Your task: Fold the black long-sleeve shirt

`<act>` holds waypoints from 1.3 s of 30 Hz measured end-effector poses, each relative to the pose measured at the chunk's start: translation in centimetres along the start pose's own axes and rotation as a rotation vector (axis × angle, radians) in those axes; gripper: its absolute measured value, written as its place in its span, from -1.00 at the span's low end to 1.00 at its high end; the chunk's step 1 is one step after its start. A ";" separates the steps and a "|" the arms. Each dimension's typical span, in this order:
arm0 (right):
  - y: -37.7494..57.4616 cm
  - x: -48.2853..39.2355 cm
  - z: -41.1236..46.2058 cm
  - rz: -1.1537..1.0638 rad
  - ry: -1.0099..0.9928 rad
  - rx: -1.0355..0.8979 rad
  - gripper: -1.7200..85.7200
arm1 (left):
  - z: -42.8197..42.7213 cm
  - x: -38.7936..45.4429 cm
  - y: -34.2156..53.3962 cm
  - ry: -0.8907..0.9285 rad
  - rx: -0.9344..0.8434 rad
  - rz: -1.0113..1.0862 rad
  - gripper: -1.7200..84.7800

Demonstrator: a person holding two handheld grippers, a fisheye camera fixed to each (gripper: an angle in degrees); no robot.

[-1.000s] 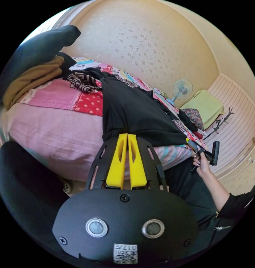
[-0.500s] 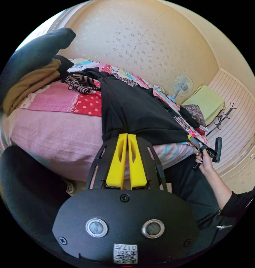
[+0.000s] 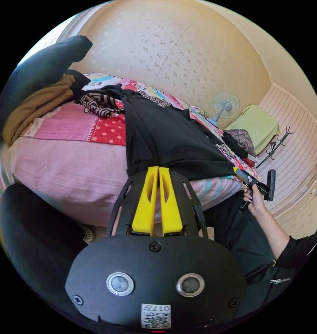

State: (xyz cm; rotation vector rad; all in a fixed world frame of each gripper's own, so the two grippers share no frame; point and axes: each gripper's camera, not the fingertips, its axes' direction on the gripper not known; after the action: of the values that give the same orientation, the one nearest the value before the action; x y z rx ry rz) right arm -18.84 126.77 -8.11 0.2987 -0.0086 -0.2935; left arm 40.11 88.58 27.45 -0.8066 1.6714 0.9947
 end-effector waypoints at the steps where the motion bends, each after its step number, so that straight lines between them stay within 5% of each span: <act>1: -0.1 0.1 -0.1 0.002 -0.003 0.000 -0.92 | 0.0 0.0 0.0 0.000 0.001 0.000 -0.98; 5: -0.5 0.8 -1.8 -0.036 -0.084 0.025 -0.85 | 0.0 0.1 0.0 0.000 0.003 -0.002 -0.98; 8: 0.3 1.9 -5.0 -0.014 -0.138 0.234 -0.80 | -0.2 0.3 -0.1 -0.003 0.000 -0.003 -0.98; 18: -3.4 11.7 -5.3 0.648 -0.422 0.463 -0.70 | -3.5 8.1 -4.4 -0.077 0.009 0.249 -0.83; 22: -5.3 12.5 -4.6 0.721 -0.359 0.431 -0.65 | -4.5 8.0 -8.1 0.081 0.219 0.238 -0.84; 27: -6.7 10.7 -4.6 0.603 -0.235 0.422 -0.59 | 5.0 2.3 -6.8 -0.115 0.045 0.103 -0.91; 30: -6.8 10.7 -4.8 0.606 -0.252 0.455 -0.57 | 4.4 -0.1 -3.9 0.016 0.244 0.014 -0.97; 39: -11.3 11.9 -7.3 0.678 -0.127 0.440 -0.57 | 5.4 -0.1 -4.0 -0.031 0.184 0.035 -0.98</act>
State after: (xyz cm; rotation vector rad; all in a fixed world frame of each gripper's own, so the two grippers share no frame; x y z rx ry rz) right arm -10.33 115.14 -18.81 0.6898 -0.2972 0.3719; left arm 45.80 91.64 25.67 -0.6388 1.7268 0.8583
